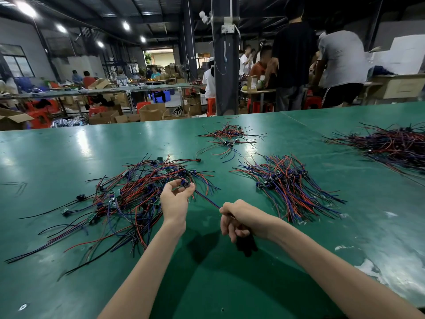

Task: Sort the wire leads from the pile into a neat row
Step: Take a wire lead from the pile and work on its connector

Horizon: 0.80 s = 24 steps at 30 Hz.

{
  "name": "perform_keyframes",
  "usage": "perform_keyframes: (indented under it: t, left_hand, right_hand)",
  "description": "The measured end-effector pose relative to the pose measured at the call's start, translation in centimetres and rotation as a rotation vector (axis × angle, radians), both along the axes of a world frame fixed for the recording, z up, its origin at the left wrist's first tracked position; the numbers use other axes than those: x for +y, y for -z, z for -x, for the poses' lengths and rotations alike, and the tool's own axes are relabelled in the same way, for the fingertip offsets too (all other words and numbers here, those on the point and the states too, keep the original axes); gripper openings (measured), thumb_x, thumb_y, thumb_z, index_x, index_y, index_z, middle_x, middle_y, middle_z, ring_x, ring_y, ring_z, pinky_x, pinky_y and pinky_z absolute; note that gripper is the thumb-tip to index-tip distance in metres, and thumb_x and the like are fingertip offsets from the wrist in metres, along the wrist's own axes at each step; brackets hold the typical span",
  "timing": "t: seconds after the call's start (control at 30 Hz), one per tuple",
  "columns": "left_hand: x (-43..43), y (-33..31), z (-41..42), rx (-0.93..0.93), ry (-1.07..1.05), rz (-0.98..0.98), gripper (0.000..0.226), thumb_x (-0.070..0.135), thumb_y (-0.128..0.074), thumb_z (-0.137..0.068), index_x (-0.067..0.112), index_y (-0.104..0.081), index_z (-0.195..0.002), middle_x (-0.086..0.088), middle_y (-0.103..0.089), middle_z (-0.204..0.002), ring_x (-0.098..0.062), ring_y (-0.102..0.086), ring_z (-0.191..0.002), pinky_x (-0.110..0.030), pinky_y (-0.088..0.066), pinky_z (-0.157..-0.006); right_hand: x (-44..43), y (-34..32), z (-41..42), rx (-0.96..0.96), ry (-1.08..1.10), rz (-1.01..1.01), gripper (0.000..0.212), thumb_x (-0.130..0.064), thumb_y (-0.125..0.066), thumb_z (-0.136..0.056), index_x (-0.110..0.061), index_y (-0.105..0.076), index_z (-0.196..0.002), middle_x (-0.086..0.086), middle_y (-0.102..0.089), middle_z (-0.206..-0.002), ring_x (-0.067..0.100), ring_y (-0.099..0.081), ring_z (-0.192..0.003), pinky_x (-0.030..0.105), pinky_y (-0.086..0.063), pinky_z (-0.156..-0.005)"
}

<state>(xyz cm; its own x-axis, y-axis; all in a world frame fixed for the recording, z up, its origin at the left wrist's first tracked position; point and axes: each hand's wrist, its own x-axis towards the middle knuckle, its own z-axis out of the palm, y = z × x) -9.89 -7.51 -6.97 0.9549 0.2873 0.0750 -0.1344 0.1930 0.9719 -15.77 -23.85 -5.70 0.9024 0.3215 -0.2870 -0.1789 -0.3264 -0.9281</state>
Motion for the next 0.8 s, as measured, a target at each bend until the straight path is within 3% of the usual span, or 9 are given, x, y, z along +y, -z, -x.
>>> perform_keyframes:
  t: [0.2,0.33,0.4,0.53,0.8]
  left_hand:
    - [0.2,-0.4,0.1,0.116,0.163,0.033,0.023,0.004,-0.071,-0.081,0.01,-0.058,-0.099,-0.001,-0.056,-0.074,-0.007,-0.043,-0.053,-0.02,-0.039,-0.053]
    - [-0.3,-0.5,0.7,0.171,0.334,0.051,0.022,0.001,-0.07,-0.08,0.01,-0.058,-0.095,-0.005,-0.06,-0.08,-0.009,-0.042,-0.054,-0.02,-0.04,-0.056]
    - [-0.6,-0.4,0.9,0.171,0.391,0.044,0.024,0.001,-0.071,-0.079,0.01,-0.058,-0.097,-0.011,-0.058,-0.089,-0.011,-0.043,-0.058,-0.021,-0.041,-0.058]
    - [-1.2,0.0,1.1,0.144,0.417,0.01,0.023,0.006,-0.071,-0.08,0.012,-0.061,-0.099,-0.002,-0.06,-0.083,-0.009,-0.048,-0.061,-0.022,-0.042,-0.061]
    - [-1.1,0.2,1.1,0.13,0.44,-0.04,0.021,0.015,-0.07,-0.083,0.016,-0.063,-0.103,-0.003,-0.066,-0.094,-0.007,-0.057,-0.069,-0.021,-0.049,-0.065]
  right_hand:
    - [-1.2,-0.4,-0.1,0.079,-0.275,-0.062,0.043,-0.021,-0.034,-0.1,-0.004,-0.069,-0.081,0.006,-0.069,-0.065,0.008,-0.051,-0.049,0.014,-0.034,-0.042]
    - [-1.6,-0.6,-0.1,0.026,-0.293,-0.096,0.026,-0.017,-0.046,-0.097,-0.005,-0.069,-0.095,0.002,-0.071,-0.073,0.007,-0.052,-0.055,0.014,-0.037,-0.046]
    - [-1.4,-0.3,-0.2,-0.028,-0.238,-0.1,0.022,-0.017,-0.052,-0.096,-0.007,-0.07,-0.092,0.001,-0.069,-0.069,0.006,-0.047,-0.05,0.014,-0.033,-0.044]
    - [-1.5,0.1,-0.5,-0.119,-0.09,-0.101,0.02,-0.016,-0.056,-0.095,-0.005,-0.07,-0.087,0.0,-0.063,-0.057,0.004,-0.034,-0.039,0.014,-0.024,-0.038]
    - [-4.6,-2.3,-1.9,-0.439,0.38,-0.081,0.024,-0.014,-0.052,-0.097,-0.013,-0.069,-0.08,-0.006,-0.06,-0.053,0.001,-0.038,-0.041,0.015,-0.03,-0.044]
